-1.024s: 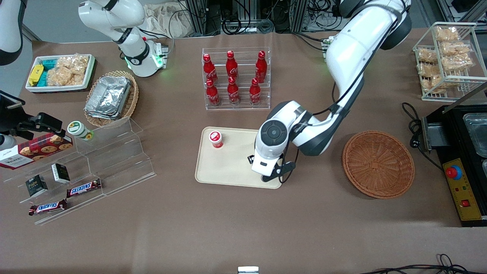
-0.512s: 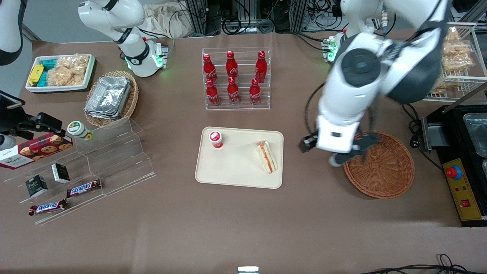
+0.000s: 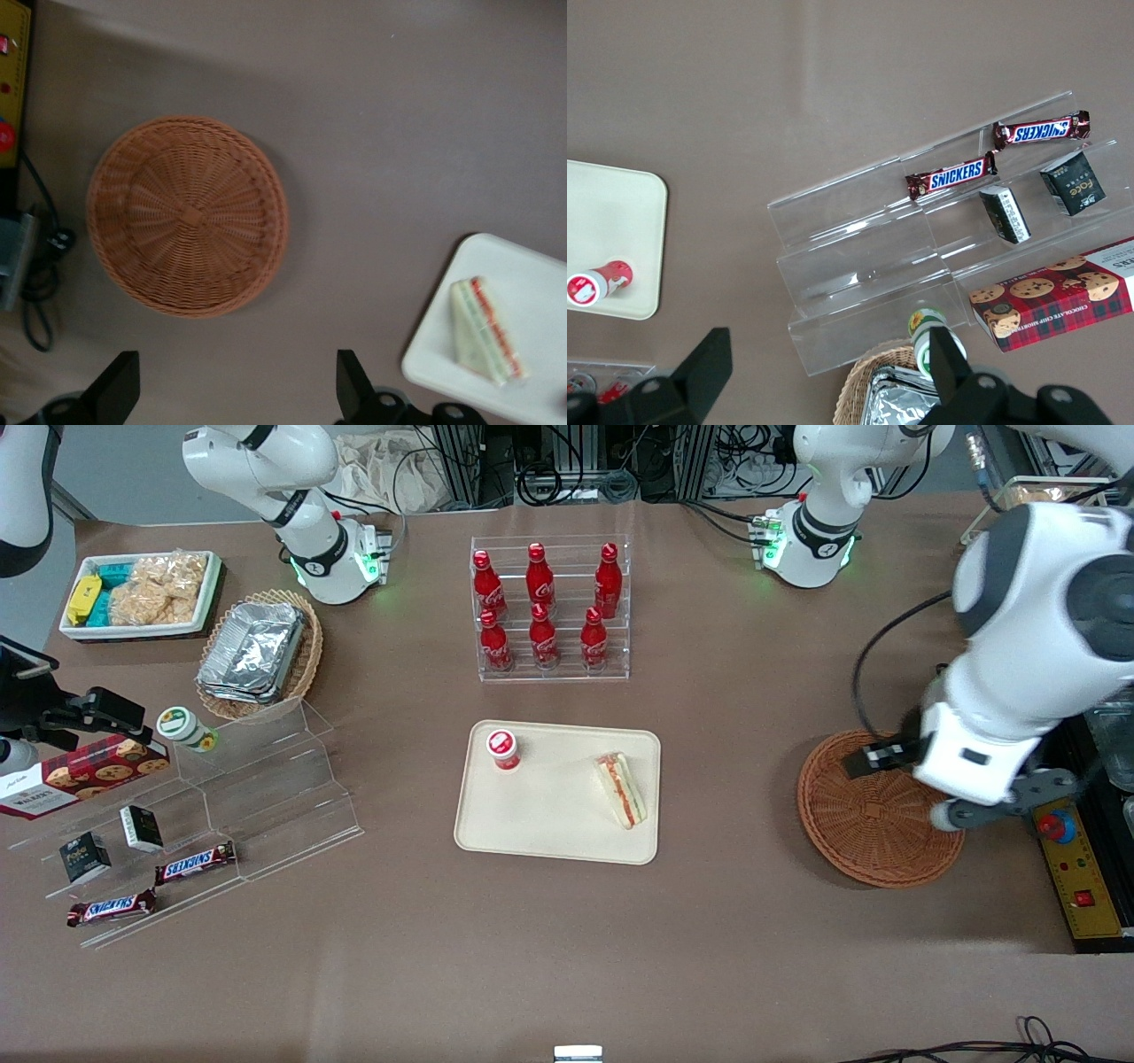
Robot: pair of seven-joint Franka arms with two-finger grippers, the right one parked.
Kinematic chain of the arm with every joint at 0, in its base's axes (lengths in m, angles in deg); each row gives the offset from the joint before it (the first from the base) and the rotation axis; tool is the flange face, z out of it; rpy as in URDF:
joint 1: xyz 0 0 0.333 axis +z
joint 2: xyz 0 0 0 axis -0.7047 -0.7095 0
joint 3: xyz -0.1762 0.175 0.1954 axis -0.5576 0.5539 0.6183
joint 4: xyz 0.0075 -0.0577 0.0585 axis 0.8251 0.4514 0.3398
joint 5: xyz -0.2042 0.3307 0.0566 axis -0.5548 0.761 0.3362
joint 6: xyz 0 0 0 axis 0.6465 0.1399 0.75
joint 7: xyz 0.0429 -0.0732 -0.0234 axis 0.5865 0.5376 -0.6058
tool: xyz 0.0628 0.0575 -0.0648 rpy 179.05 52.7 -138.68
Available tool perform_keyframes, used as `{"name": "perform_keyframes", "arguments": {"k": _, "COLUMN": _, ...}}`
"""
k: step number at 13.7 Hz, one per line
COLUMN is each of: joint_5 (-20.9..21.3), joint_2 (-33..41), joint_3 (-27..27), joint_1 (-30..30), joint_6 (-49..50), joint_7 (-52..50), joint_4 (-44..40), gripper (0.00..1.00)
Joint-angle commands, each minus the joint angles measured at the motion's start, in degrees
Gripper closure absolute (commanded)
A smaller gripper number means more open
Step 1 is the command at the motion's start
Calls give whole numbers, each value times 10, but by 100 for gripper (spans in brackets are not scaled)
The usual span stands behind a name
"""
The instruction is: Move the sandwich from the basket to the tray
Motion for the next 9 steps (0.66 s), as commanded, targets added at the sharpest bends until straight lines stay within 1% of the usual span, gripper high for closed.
{"name": "perform_keyframes", "arguments": {"k": 1, "joint_5": -40, "joint_2": 75, "joint_3": 117, "joint_1": -52, "joint_6": -11, "joint_7": 122, "joint_4": 74, "gripper": 0}}
{"name": "perform_keyframes", "arguments": {"k": 2, "joint_5": -53, "joint_2": 103, "joint_3": 173, "joint_1": -79, "joint_6": -27, "joint_7": 151, "joint_4": 105, "gripper": 0}}
{"name": "perform_keyframes", "arguments": {"k": 3, "joint_5": -63, "joint_2": 128, "joint_3": 182, "joint_1": -81, "joint_6": -46, "joint_7": 161, "joint_4": 140, "gripper": 0}}
{"name": "perform_keyframes", "arguments": {"k": 6, "joint_5": -64, "joint_2": 214, "joint_3": 185, "joint_1": -79, "joint_6": -120, "joint_7": 161, "joint_4": 258, "gripper": 0}}
{"name": "perform_keyframes", "arguments": {"k": 7, "joint_5": -64, "joint_2": 221, "joint_3": 186, "joint_1": -79, "joint_6": -115, "joint_7": 156, "joint_4": 260, "gripper": 0}}
{"name": "perform_keyframes", "arguments": {"k": 9, "joint_5": -39, "joint_2": 209, "joint_3": 179, "joint_1": -81, "joint_6": -107, "joint_7": 157, "joint_4": 248, "gripper": 0}}
